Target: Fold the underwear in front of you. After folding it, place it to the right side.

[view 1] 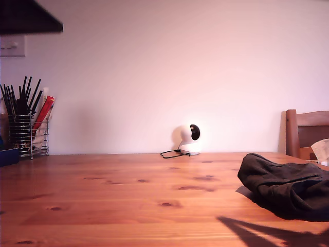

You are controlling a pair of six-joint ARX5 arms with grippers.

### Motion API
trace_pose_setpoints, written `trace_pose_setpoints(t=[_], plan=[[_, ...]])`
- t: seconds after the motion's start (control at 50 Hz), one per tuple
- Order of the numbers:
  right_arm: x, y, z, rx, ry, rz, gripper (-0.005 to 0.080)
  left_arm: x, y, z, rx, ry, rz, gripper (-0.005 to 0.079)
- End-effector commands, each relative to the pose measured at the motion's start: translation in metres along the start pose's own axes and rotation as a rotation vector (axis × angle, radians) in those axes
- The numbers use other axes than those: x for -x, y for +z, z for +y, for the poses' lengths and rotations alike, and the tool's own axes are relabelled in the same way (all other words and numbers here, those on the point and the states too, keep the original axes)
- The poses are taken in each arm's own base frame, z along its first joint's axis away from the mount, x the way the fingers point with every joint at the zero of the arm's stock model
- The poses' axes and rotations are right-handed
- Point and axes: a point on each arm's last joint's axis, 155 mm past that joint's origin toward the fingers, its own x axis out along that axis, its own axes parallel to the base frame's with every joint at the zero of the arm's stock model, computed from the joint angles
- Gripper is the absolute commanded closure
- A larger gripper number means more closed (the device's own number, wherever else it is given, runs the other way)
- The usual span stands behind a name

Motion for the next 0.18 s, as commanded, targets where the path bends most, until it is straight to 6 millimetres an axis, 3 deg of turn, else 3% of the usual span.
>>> trace_pose_setpoints(t=[0.0, 0.16], plan=[[0.000, -0.014, 0.001, 0.001, 0.002, 0.048, 0.0754, -0.001, -0.008, -0.002, 0.013, -0.007, 0.020, 0.0761], [0.005, -0.052, 0.002, 0.007, 0.006, 0.201, 0.0754, 0.000, -0.016, -0.002, 0.023, -0.006, 0.050, 0.0761]])
